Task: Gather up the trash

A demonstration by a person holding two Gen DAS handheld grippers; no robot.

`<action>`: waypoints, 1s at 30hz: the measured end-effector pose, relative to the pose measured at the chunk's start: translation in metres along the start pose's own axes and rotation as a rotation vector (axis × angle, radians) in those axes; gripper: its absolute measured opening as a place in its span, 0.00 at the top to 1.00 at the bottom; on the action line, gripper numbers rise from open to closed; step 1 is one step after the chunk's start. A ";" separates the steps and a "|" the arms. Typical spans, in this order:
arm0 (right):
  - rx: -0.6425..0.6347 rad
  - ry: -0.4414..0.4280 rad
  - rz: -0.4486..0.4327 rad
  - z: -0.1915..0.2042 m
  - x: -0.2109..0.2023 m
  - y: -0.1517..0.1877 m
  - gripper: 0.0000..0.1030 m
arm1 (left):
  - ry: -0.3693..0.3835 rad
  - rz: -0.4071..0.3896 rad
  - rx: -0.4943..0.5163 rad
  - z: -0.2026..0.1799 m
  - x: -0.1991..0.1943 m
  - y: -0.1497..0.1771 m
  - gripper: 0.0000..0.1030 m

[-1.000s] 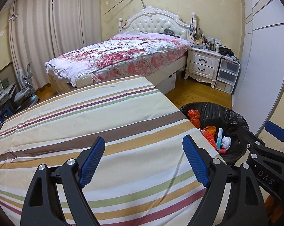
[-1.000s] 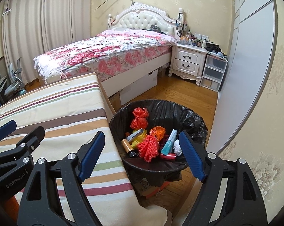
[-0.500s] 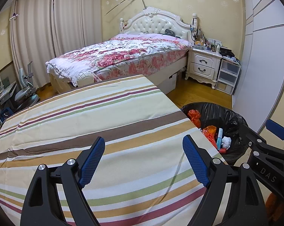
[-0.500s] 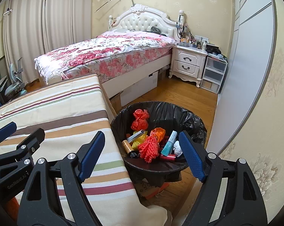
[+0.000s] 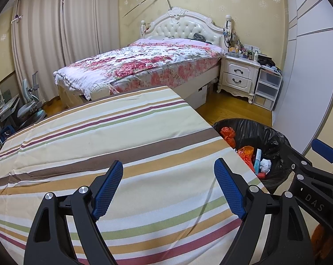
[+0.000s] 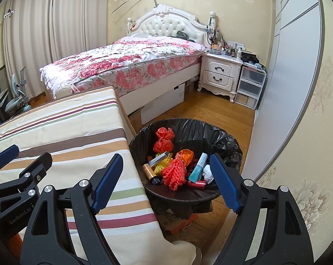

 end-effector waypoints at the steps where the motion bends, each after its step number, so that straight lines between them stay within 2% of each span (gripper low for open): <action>1: 0.000 0.000 0.001 0.000 0.000 0.001 0.23 | 0.000 0.000 0.000 0.000 0.000 0.000 0.21; 30: -0.002 0.000 -0.002 0.000 0.000 0.001 0.23 | 0.005 0.002 -0.006 0.000 0.000 0.003 0.21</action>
Point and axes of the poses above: each gripper's, at about its wrist camera, not at the fingertips, and x roughly the way its jaws point, z to its left, y to its underside, the point moved 7 cm from there along x, roughly the way its jaws point, and after that the axes turned 8 degrees about -x, right-handed, at the moved point
